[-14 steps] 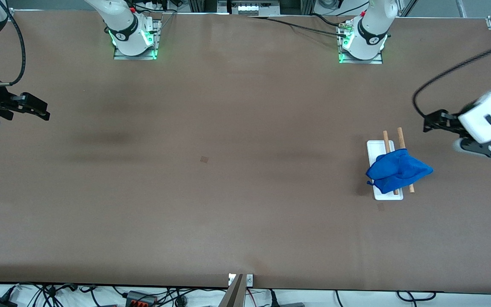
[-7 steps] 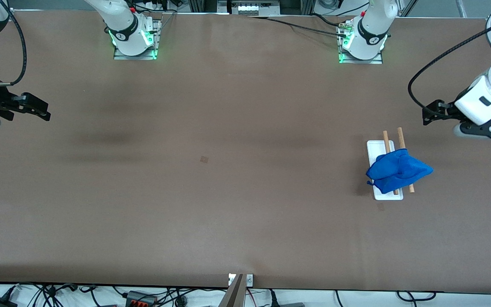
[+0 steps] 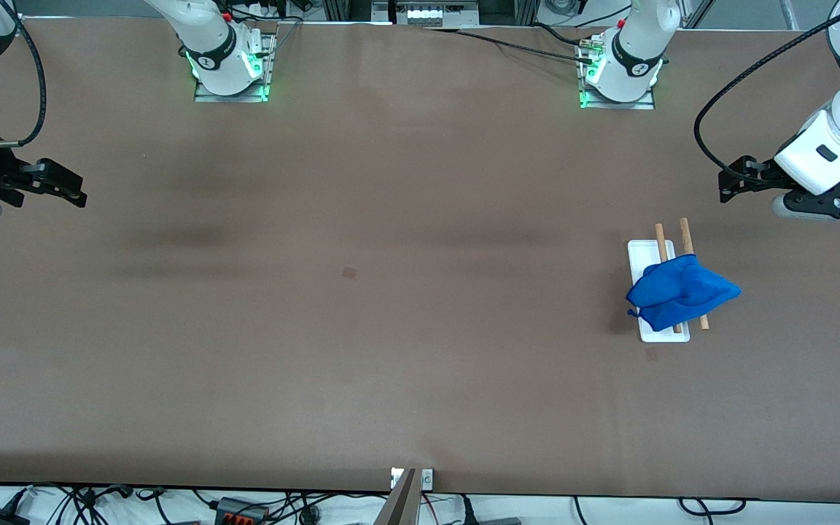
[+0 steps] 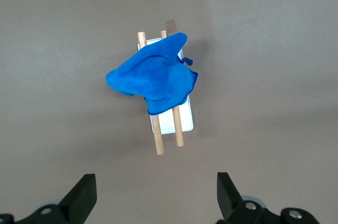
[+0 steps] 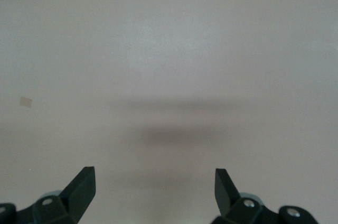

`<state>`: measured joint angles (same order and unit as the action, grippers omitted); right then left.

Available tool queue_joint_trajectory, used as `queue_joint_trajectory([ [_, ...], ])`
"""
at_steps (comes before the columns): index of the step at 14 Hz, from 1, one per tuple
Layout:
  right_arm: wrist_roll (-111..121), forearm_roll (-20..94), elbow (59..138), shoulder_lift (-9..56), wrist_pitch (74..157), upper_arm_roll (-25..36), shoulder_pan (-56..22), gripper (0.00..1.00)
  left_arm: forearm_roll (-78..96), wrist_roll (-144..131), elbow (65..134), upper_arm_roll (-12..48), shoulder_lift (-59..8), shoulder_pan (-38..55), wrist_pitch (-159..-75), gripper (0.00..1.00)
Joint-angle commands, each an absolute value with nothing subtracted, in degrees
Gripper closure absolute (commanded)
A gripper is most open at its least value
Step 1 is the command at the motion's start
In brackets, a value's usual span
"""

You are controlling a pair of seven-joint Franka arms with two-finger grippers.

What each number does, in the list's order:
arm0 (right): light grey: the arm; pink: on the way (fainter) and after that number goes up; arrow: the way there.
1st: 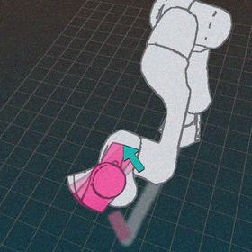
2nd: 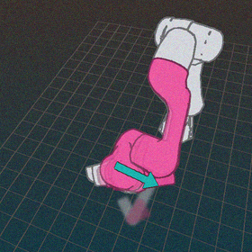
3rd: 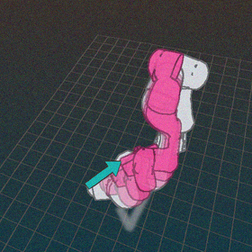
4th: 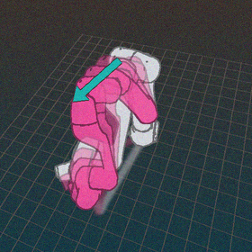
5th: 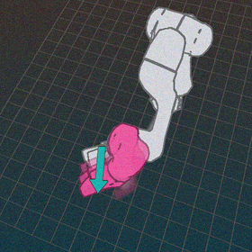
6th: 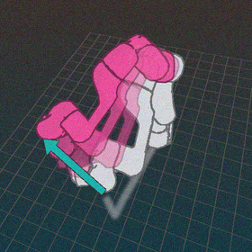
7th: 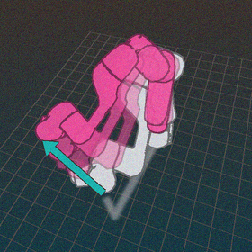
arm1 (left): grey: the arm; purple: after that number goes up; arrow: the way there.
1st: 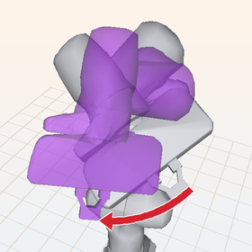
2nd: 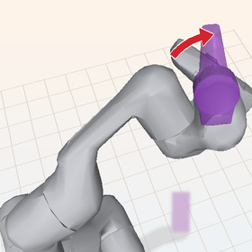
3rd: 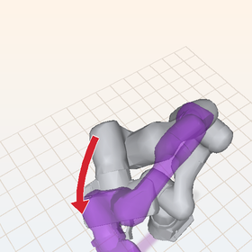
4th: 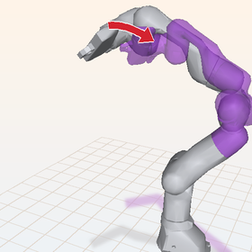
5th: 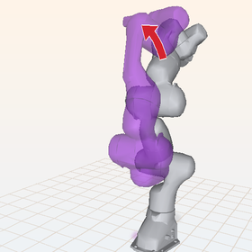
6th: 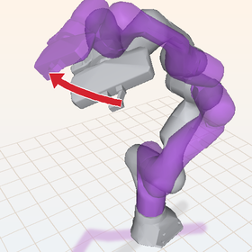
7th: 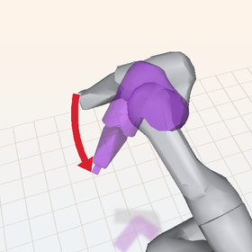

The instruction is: Pass towel and hang on rack

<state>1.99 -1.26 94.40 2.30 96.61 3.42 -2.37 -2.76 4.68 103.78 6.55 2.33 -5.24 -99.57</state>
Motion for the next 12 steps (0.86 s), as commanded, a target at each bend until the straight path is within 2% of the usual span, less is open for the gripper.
queue_joint_trajectory([
  [1,2.55,-1.58,94.75,1.41,96.86,3.43,-2.55,0.0,-1.06,4.04,105.73,5.63,4.31,-4.66,-100.63,0.0],
  [12,2.64,-1.23,94.75,1.41,96.24,3.43,-2.72,0.0,-0.79,4.04,106.52,3.96,4.92,-3.16,-100.55,0.0],
])
